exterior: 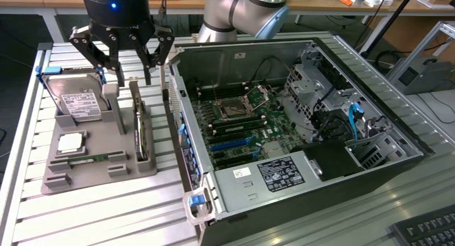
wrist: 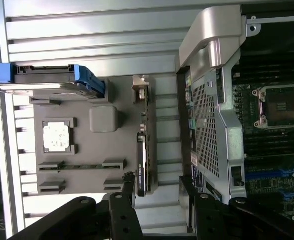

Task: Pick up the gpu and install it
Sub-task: 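Pick up the gpu and move the gpu toward the slot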

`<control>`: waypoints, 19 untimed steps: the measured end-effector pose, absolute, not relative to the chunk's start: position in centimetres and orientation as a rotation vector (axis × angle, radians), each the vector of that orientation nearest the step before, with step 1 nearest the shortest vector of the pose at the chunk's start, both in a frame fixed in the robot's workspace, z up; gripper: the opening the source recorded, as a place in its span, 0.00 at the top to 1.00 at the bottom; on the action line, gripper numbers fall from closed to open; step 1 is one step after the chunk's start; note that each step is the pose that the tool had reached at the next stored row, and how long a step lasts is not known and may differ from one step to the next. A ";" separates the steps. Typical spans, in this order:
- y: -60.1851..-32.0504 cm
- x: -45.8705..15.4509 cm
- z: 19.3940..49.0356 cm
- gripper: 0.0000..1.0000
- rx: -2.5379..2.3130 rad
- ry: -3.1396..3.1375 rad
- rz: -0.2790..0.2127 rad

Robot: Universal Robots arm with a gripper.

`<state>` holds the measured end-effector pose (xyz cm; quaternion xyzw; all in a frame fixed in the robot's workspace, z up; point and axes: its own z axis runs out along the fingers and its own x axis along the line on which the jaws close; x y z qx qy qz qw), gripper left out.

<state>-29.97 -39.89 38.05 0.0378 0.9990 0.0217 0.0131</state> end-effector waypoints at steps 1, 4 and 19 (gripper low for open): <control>-39.9 -30.0 38.0 0.52 0.118 3.113 0.068; -39.9 -30.0 37.9 0.52 0.118 3.113 0.068; -39.9 -30.0 37.4 0.52 0.118 3.112 0.068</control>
